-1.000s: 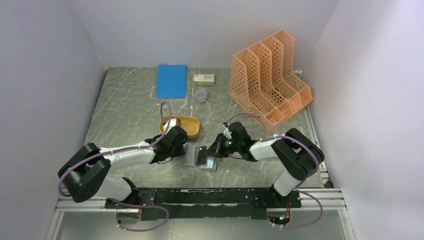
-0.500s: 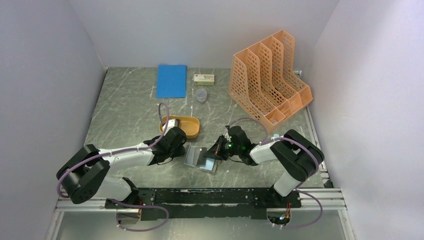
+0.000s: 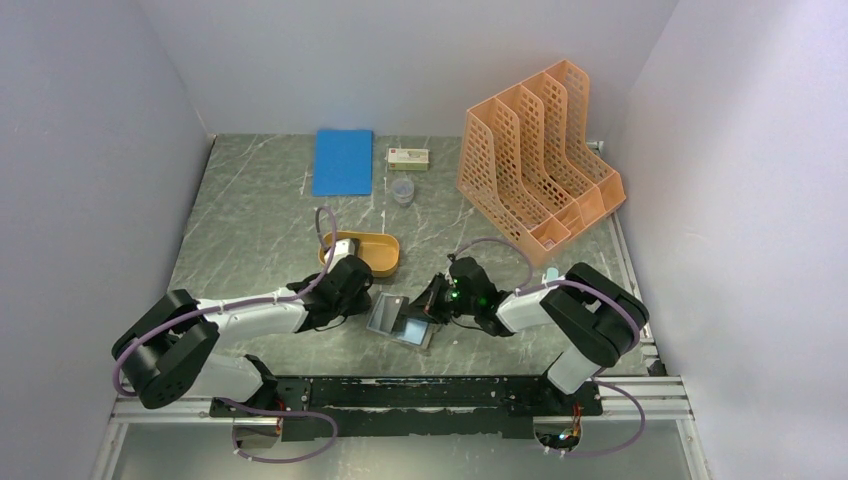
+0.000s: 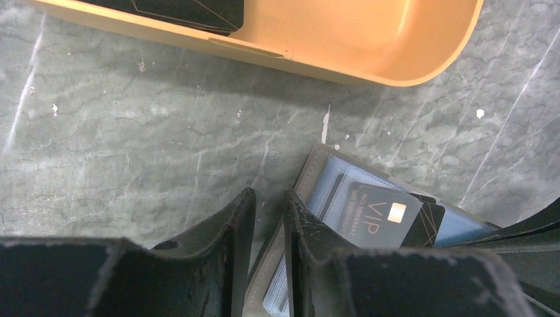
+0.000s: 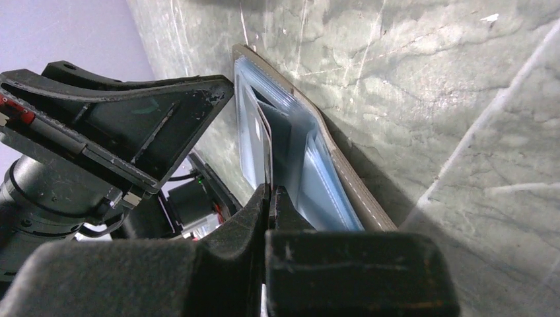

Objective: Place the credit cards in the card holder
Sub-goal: Insert the credit card into the card holder.

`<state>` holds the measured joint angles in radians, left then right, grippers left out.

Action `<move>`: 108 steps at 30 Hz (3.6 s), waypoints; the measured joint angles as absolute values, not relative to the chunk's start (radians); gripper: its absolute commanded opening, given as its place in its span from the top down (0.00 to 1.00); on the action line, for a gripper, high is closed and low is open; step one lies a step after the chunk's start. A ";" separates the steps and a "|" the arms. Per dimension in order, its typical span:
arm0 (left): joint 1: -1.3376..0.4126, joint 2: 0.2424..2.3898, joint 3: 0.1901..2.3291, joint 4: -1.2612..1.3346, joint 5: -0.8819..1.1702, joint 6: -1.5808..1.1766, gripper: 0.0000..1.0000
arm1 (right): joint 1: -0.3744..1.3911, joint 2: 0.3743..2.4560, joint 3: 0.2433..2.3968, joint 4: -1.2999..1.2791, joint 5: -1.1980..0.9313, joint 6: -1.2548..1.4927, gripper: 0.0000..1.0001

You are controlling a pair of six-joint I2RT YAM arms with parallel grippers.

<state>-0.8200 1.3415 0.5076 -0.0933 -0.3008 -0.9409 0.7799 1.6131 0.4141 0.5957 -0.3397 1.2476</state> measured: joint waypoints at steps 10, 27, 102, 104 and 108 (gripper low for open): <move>-0.822 1.337 0.505 -0.093 -0.299 -0.956 0.70 | 0.793 1.571 0.414 0.559 -0.336 1.232 0.56; -0.834 1.314 0.477 -0.070 -0.241 -0.994 0.70 | 0.854 1.575 0.485 0.468 -0.317 1.243 0.55; -0.775 1.221 0.463 -0.202 -0.240 -0.913 0.68 | 1.084 1.400 0.781 -0.226 0.114 0.777 0.98; -0.774 1.222 0.461 -0.192 -0.236 -0.913 0.68 | 1.081 1.454 0.817 -0.232 0.137 0.780 1.00; -0.774 1.223 0.454 -0.175 -0.229 -0.913 0.68 | 1.078 1.561 0.860 -0.255 0.167 0.789 1.00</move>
<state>-0.7742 1.2228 0.4541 -0.1745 -0.2295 -0.9131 1.0782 1.5608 0.8597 -0.2546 0.1669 0.7887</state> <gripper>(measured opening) 0.322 0.009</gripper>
